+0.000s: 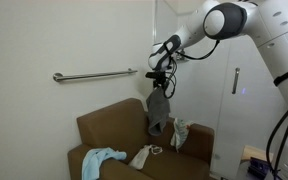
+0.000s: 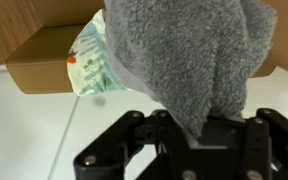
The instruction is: Pick up all the clothes and place them on the sofa arm
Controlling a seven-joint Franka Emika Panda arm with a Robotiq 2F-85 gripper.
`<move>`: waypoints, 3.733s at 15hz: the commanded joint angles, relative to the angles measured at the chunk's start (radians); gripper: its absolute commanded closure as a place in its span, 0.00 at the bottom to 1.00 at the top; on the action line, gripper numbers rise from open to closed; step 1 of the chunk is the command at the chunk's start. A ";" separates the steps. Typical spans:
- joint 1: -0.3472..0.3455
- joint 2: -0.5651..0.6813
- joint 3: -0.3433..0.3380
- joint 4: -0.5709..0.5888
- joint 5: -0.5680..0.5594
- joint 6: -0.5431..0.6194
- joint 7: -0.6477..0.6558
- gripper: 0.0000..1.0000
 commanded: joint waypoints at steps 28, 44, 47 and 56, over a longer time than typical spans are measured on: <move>-0.440 0.310 0.083 0.534 0.349 -0.362 0.190 1.00; -0.526 0.498 0.111 0.845 0.313 -0.538 0.168 0.23; -0.516 0.505 0.094 0.854 0.328 -0.530 0.157 0.03; -0.351 0.365 0.128 0.584 0.287 -0.478 -0.102 0.00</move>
